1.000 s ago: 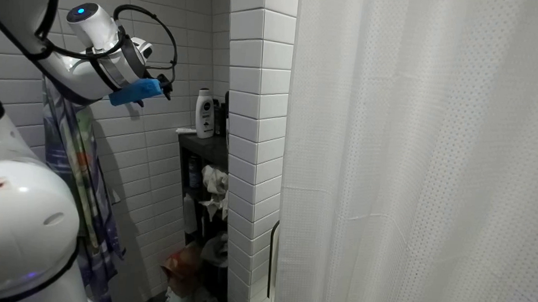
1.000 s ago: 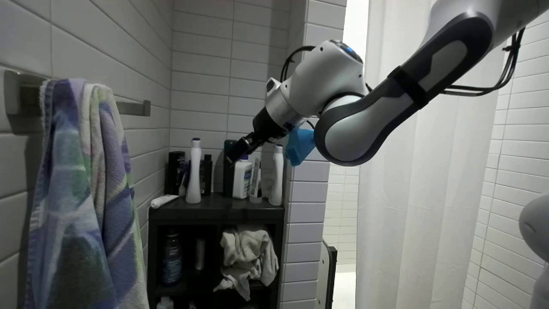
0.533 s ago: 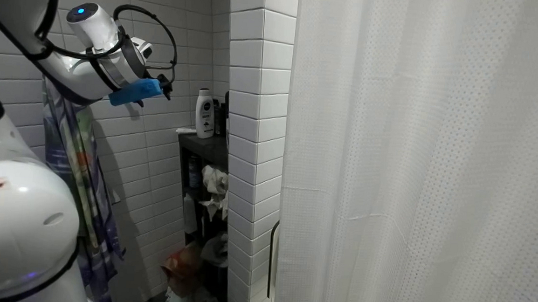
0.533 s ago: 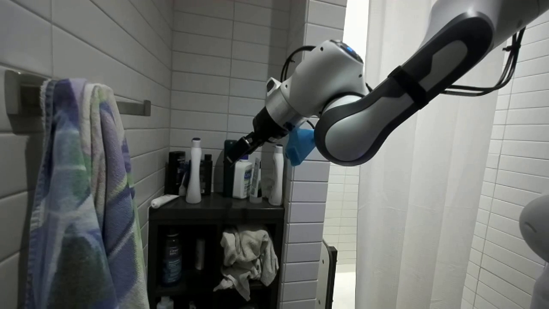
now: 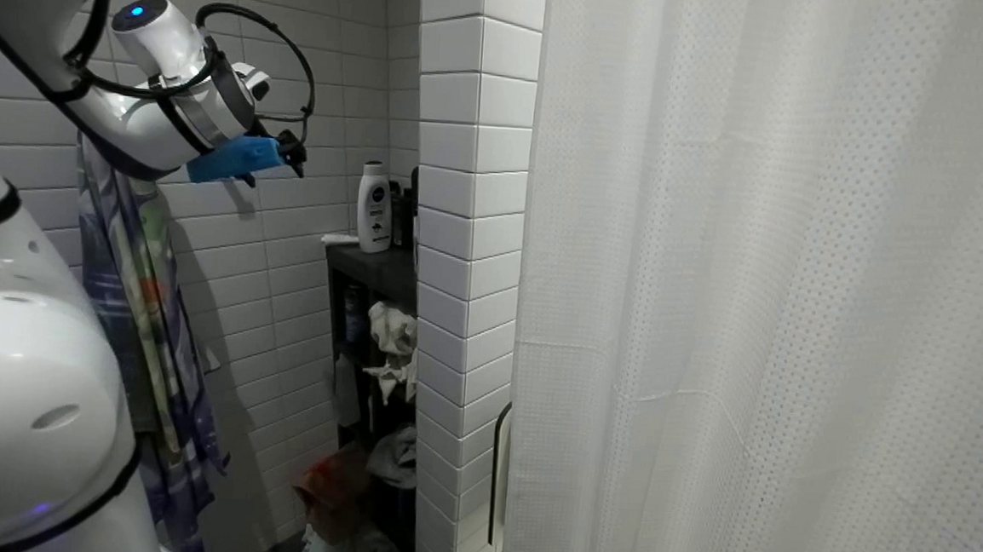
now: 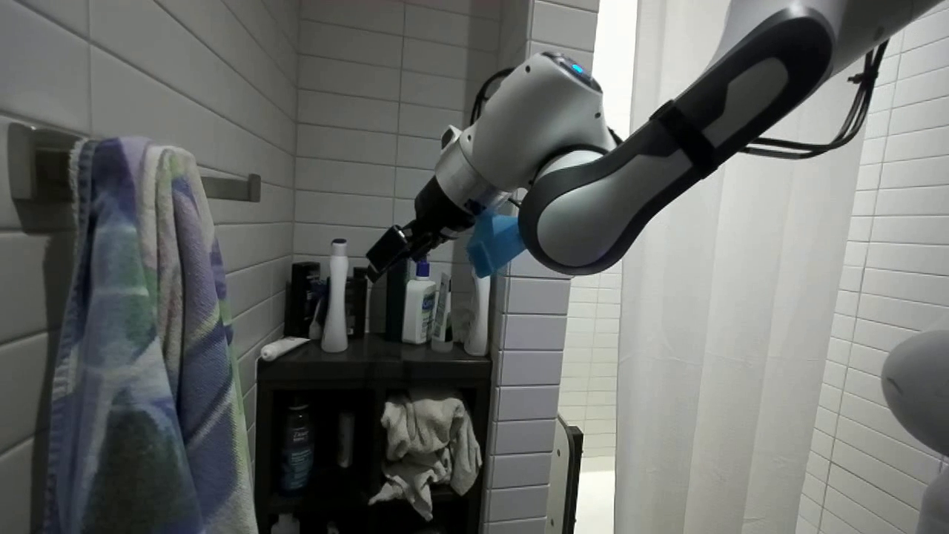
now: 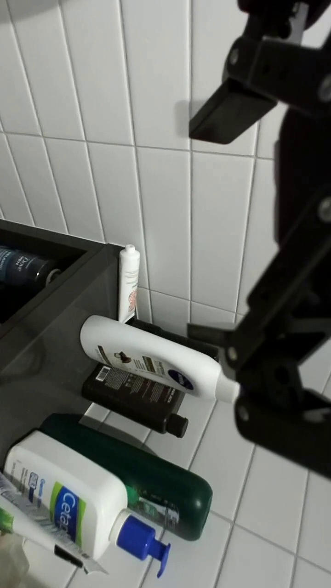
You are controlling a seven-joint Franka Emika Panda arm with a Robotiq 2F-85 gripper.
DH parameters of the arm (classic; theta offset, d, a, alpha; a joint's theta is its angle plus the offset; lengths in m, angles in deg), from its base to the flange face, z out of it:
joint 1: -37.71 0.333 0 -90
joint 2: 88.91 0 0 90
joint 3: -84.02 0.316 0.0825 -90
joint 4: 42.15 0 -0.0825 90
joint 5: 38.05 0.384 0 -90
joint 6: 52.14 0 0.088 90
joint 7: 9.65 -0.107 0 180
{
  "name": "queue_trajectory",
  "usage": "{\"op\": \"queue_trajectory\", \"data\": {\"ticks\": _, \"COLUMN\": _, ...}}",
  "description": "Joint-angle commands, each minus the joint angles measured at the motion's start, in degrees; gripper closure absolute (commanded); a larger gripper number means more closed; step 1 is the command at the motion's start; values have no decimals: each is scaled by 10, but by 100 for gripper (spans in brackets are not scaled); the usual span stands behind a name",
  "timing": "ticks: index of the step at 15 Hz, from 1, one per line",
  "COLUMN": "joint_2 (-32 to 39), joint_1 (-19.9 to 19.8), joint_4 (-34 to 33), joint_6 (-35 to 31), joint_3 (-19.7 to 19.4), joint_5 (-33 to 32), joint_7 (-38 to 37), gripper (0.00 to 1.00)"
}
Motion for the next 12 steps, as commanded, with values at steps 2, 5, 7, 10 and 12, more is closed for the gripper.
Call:
{"op": "queue_trajectory", "data": {"ticks": 2, "joint_2": -30, "joint_1": -142, "joint_4": -33, "joint_6": 24, "joint_3": 130, "joint_5": -52, "joint_7": -93, "gripper": 0}}
{"op": "queue_trajectory", "data": {"ticks": 5, "joint_2": -77, "joint_1": -243, "joint_4": -44, "joint_6": 29, "joint_3": 209, "joint_5": -81, "joint_7": -149, "gripper": 0}}
{"op": "queue_trajectory", "data": {"ticks": 7, "joint_2": -110, "joint_1": -303, "joint_4": -50, "joint_6": 39, "joint_3": 253, "joint_5": -85, "joint_7": -179, "gripper": 0}}
{"op": "queue_trajectory", "data": {"ticks": 10, "joint_2": -142, "joint_1": -367, "joint_4": -64, "joint_6": 65, "joint_3": 308, "joint_5": -76, "joint_7": -200, "gripper": 0}}
{"op": "queue_trajectory", "data": {"ticks": 12, "joint_2": -157, "joint_1": -394, "joint_4": -74, "joint_6": 88, "joint_3": 335, "joint_5": -72, "joint_7": -208, "gripper": 0}}
